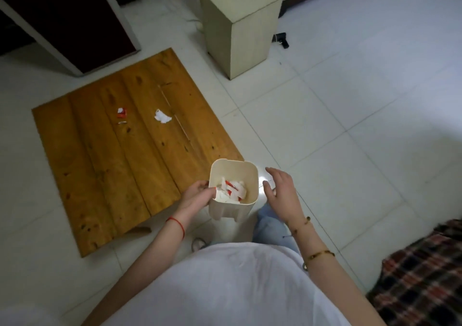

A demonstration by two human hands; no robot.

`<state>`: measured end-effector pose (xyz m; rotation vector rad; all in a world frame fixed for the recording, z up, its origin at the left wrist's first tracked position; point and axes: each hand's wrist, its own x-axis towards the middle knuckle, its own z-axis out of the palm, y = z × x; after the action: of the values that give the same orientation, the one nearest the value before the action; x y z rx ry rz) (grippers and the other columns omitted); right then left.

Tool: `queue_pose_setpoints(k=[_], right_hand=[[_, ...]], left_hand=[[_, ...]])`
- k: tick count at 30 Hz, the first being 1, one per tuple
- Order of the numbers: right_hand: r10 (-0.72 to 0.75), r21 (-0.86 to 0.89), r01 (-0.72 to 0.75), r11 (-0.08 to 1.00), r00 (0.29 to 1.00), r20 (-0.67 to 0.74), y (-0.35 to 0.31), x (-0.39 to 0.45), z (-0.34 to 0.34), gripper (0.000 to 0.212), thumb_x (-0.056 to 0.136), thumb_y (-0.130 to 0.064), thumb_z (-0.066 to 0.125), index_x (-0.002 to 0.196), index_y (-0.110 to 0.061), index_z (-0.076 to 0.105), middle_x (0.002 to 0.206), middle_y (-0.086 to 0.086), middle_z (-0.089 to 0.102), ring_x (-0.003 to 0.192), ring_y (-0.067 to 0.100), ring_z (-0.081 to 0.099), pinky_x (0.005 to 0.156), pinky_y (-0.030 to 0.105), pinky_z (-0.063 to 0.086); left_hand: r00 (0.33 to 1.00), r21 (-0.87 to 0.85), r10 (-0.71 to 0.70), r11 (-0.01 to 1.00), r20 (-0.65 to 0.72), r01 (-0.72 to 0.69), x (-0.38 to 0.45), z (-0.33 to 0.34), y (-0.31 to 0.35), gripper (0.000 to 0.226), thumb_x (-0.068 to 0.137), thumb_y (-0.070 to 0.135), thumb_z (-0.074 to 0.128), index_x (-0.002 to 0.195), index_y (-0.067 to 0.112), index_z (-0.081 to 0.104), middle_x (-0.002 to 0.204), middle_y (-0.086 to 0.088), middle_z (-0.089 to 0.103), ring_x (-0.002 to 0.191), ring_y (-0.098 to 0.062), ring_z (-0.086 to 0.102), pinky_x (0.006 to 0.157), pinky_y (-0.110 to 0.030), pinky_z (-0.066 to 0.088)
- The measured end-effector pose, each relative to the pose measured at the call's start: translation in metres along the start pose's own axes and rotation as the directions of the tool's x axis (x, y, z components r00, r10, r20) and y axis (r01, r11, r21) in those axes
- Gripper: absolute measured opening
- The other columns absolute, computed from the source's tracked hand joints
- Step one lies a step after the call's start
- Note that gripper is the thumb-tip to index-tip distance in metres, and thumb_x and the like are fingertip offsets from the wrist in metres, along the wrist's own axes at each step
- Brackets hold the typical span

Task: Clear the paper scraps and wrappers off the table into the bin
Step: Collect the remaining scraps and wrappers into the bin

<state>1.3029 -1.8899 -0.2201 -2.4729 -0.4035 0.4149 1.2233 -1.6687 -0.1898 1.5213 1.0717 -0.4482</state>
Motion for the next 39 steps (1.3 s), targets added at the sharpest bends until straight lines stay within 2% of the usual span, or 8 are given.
queue_pose_setpoints(k=[6,9,13,19,24,29,34,39], right_hand=[[-0.039,-0.044,0.039,0.998,0.999,0.004,0.063,0.075,-0.107,0.040,0.097,-0.026,0.048,0.136,-0.014,0.048,0.138,0.005,0.051,0.129,0.021,0.040,0.106,0.023,0.026],[-0.076,-0.045,0.077,0.996,0.997,0.008,0.087,0.115,-0.154,0.040,0.097,-0.024,0.049,0.136,-0.013,0.048,0.137,0.004,0.052,0.130,0.021,0.040,0.108,0.025,0.027],[-0.120,-0.046,0.121,0.992,0.992,0.036,0.108,0.166,-0.193,0.041,0.097,-0.025,0.048,0.137,-0.012,0.047,0.138,0.004,0.051,0.130,0.020,0.039,0.108,0.025,0.028],[-0.192,-0.028,0.195,0.980,0.977,0.095,0.112,0.247,-0.216,0.042,0.098,-0.027,0.047,0.137,-0.014,0.046,0.138,0.003,0.051,0.131,0.018,0.039,0.108,0.024,0.028],[-0.274,-0.037,0.282,0.959,0.950,0.149,0.101,0.334,-0.219,0.043,0.098,-0.028,0.046,0.138,-0.013,0.045,0.140,0.003,0.050,0.131,0.019,0.039,0.108,0.026,0.029],[-0.369,-0.050,0.389,0.920,0.902,0.224,0.073,0.435,-0.219,0.043,0.098,-0.028,0.046,0.138,-0.012,0.045,0.140,0.005,0.050,0.131,0.020,0.040,0.107,0.025,0.028],[-0.476,-0.050,0.514,0.856,0.823,0.310,0.024,0.533,-0.221,0.043,0.099,-0.030,0.045,0.139,-0.013,0.045,0.140,0.004,0.050,0.131,0.019,0.040,0.108,0.027,0.029],[-0.576,0.006,0.632,0.775,0.703,0.416,-0.029,0.604,-0.206,0.042,0.099,-0.027,0.045,0.138,-0.012,0.046,0.139,0.007,0.051,0.130,0.021,0.041,0.108,0.026,0.028]], left_hand=[[0.998,-0.029,0.043,0.999,0.042,-0.041,0.021,0.088,0.100,0.048,0.079,0.009,0.061,0.127,0.009,0.056,0.095,0.000,0.065,0.081,-0.010,0.060,0.057,-0.015,0.046],[1.000,-0.079,0.025,0.997,0.017,-0.023,0.033,0.126,0.141,0.046,0.075,0.007,0.060,0.121,0.011,0.059,0.094,-0.006,0.069,0.081,-0.018,0.063,0.063,-0.020,0.052],[1.000,-0.150,0.006,0.989,-0.003,-0.007,0.052,0.157,0.189,0.044,0.071,0.008,0.059,0.115,0.009,0.063,0.102,-0.014,0.070,0.090,-0.028,0.067,0.091,-0.042,0.054],[0.997,-0.259,-0.002,0.966,-0.083,-0.020,0.087,0.172,0.246,0.040,0.070,0.007,0.060,0.110,0.010,0.066,0.103,-0.011,0.071,0.096,-0.024,0.068,0.090,-0.037,0.056],[0.987,-0.339,-0.052,0.941,-0.153,-0.003,0.133,0.170,0.286,0.040,0.059,0.015,0.062,0.098,0.017,0.069,0.098,-0.006,0.073,0.095,-0.023,0.069,0.089,-0.038,0.057],[0.974,-0.470,-0.113,0.883,-0.199,0.006,0.187,0.156,0.333,0.020,0.066,0.009,0.062,0.081,0.020,0.068,0.096,-0.006,0.073,0.094,-0.022,0.069,0.071,-0.028,0.057],[0.941,-0.467,-0.140,0.884,-0.308,-0.021,0.226,0.129,0.376,0.022,0.070,0.013,0.062,0.090,0.022,0.066,0.101,-0.004,0.071,0.097,-0.024,0.067,0.088,-0.042,0.057],[0.873,-0.557,-0.263,0.830,-0.410,-0.011,0.244,0.103,0.402,0.034,0.068,0.019,0.063,0.102,0.024,0.064,0.099,0.001,0.068,0.091,-0.018,0.066,0.080,-0.036,0.058]])
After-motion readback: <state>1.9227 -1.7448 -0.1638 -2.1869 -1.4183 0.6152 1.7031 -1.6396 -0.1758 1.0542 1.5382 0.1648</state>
